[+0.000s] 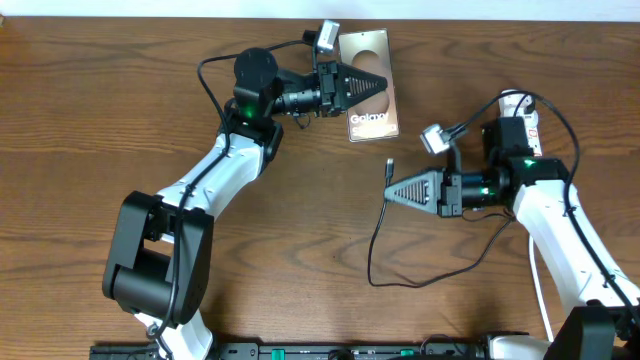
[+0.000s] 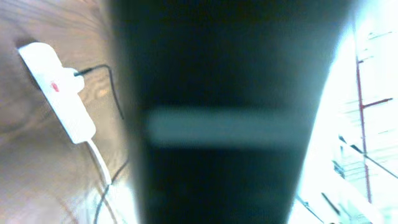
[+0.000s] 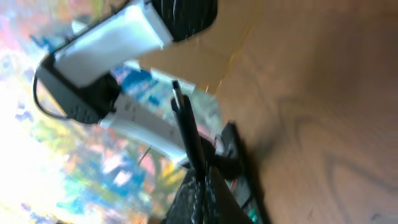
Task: Plug charger to phone and switch on socket
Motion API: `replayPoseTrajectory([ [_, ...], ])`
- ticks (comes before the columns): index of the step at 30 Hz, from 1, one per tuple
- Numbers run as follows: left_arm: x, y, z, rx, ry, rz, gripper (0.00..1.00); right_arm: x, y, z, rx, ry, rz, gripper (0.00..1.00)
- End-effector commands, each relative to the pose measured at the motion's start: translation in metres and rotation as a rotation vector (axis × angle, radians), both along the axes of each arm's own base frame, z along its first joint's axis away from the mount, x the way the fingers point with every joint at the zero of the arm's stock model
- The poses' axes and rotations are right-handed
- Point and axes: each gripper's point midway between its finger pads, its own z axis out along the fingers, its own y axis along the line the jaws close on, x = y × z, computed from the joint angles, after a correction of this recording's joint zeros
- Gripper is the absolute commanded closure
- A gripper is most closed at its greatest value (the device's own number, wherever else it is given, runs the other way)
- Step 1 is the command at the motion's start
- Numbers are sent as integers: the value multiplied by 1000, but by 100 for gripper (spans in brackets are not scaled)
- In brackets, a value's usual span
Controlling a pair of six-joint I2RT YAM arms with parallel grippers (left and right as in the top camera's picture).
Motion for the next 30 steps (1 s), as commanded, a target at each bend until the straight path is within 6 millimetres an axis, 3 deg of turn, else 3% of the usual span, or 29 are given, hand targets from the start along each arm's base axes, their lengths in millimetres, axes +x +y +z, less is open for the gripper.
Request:
replayPoseTrajectory([
  [1, -11, 1, 16, -16, 32, -48, 93, 10, -5, 7, 30, 52, -18, 99],
  [8, -20, -12, 16, -18, 32, -73, 93, 16, -4, 8, 22, 54, -20, 99],
  [30, -12, -12, 18, -29, 33, -27, 93, 10, 6, 4, 0, 62, 10, 99],
])
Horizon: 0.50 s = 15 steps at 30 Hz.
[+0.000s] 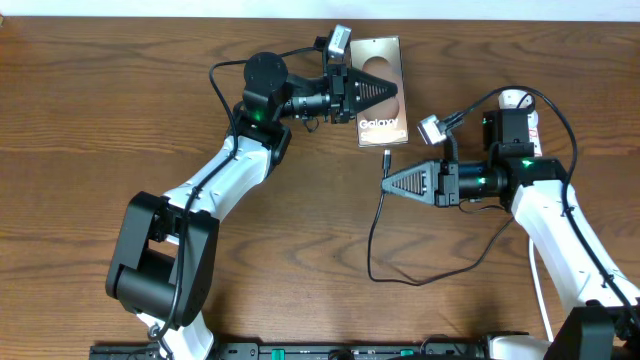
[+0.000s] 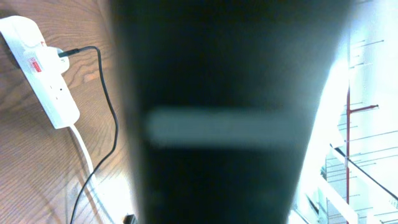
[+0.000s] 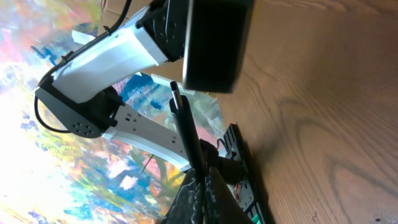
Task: Plug charger to phone and switch on socket
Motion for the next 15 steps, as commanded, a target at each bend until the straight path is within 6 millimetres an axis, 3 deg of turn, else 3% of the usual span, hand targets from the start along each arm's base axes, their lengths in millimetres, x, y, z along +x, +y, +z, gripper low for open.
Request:
replayPoseTrajectory([
  [1, -2, 3, 17, -17, -61, 11, 92, -2, 2, 1, 6, 14, 9, 99],
  [15, -12, 2, 14, -4, -112, -47, 93, 2, 1, -8, -47, 50, -16, 99],
])
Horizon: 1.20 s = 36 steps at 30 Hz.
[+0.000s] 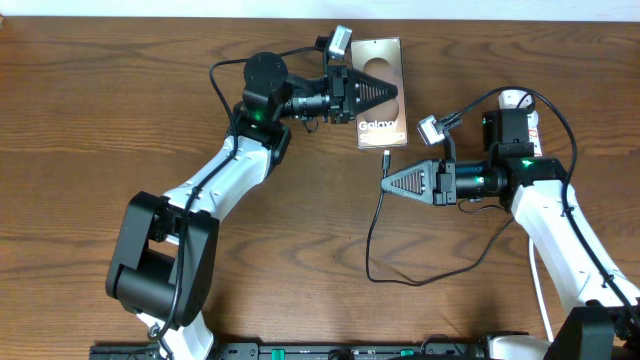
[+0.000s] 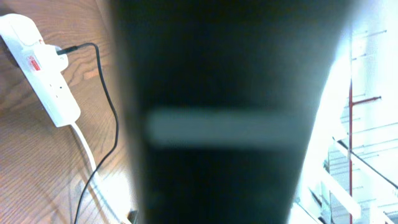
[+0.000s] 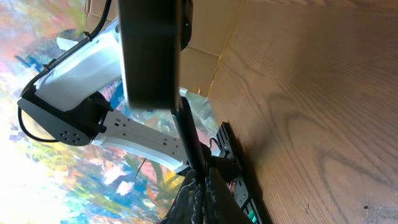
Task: Plug charger to phone and switch on socket
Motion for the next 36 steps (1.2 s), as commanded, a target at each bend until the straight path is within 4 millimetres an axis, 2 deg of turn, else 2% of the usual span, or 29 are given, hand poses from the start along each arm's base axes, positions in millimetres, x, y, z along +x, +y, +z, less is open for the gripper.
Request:
replayPoseTrajectory([
  [1, -9, 2, 15, -9, -91, -31, 93, -2, 1, 1, 7, 12, 7, 99],
  [36, -15, -3, 15, -8, -114, -52, 93, -5, 7, 0, 0, 11, 24, 99],
])
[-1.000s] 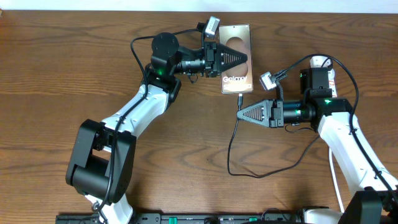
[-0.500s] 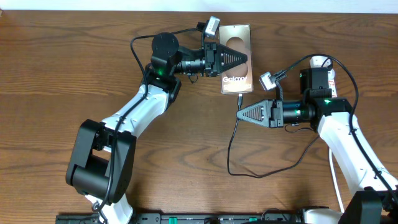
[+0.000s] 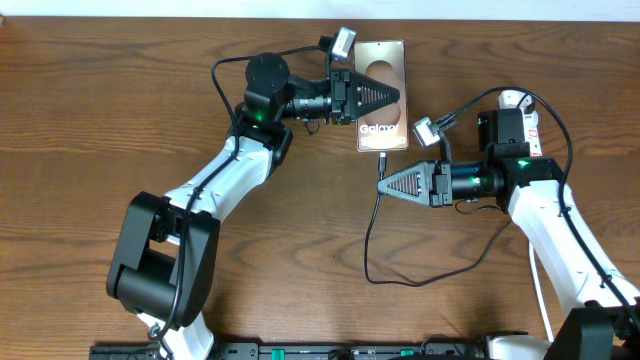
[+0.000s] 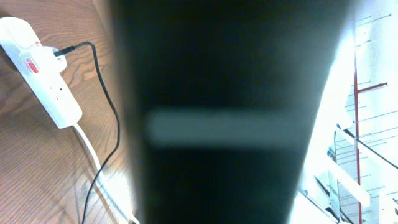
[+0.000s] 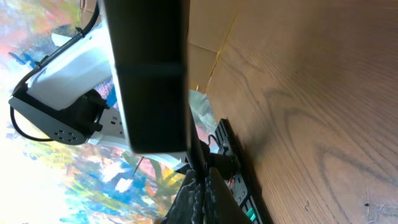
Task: Plug charger to phone and switch on socket
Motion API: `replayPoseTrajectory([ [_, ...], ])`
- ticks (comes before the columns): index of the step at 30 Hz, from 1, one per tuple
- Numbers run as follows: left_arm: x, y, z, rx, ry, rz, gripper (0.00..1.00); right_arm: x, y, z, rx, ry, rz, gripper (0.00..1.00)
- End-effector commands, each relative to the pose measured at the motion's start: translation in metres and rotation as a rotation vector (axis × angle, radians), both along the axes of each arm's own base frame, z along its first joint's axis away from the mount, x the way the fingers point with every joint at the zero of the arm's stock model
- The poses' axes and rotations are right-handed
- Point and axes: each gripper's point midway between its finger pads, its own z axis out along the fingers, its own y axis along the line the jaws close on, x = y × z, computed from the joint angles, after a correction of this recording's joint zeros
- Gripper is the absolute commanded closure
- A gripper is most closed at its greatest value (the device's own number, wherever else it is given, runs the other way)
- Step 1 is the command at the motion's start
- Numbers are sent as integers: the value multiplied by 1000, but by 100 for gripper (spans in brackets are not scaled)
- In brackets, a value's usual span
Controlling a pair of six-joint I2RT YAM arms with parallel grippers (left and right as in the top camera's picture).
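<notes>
My left gripper (image 3: 397, 97) is shut on the gold Galaxy phone (image 3: 381, 125), holding it off the table at the back. In the left wrist view the phone (image 4: 224, 112) is a dark blur filling the middle. My right gripper (image 3: 381, 187) is shut on the black charger plug (image 3: 383, 162), which points up at the phone's lower edge. In the right wrist view the plug (image 5: 196, 152) rises from the fingers (image 5: 214, 196) and its tip is hidden behind the phone's end (image 5: 149, 74). The white socket strip (image 4: 40, 68) lies at the right with the charger's cable (image 4: 106, 106) plugged in.
The black cable (image 3: 372, 250) loops across the wooden table (image 3: 100, 130) in front of the right arm. The socket strip (image 3: 518, 100) lies partly under the right arm's wrist, and its white lead (image 3: 536, 285) runs along the right side toward the front edge.
My right gripper has shifted slightly left and toward the phone with the plug. In the right wrist view the phone's end now covers the plug's tip. The phone has barely moved.
At first my left gripper held the phone further left and the plug stood well below and to its right. Then the phone was further right, just above the plug. The gap was smaller a moment later, and now the plug's tip is at the phone's lower edge.
</notes>
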Motion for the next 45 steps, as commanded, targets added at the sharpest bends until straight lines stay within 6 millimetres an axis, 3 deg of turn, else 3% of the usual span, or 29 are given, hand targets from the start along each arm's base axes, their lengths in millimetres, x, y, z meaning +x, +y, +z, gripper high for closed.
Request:
replayPoseTrajectory([
  [1, -11, -1, 15, -12, -59, -34, 93, -2, 2, 3, 14, 7, 10, 99],
  [32, -12, -1, 15, -11, -96, -38, 93, 5, 3, 6, 18, 8, 5, 99],
  [45, 9, 12, 17, -20, -67, 50, 93, 4, 4, 11, 48, -65, 26, 99],
])
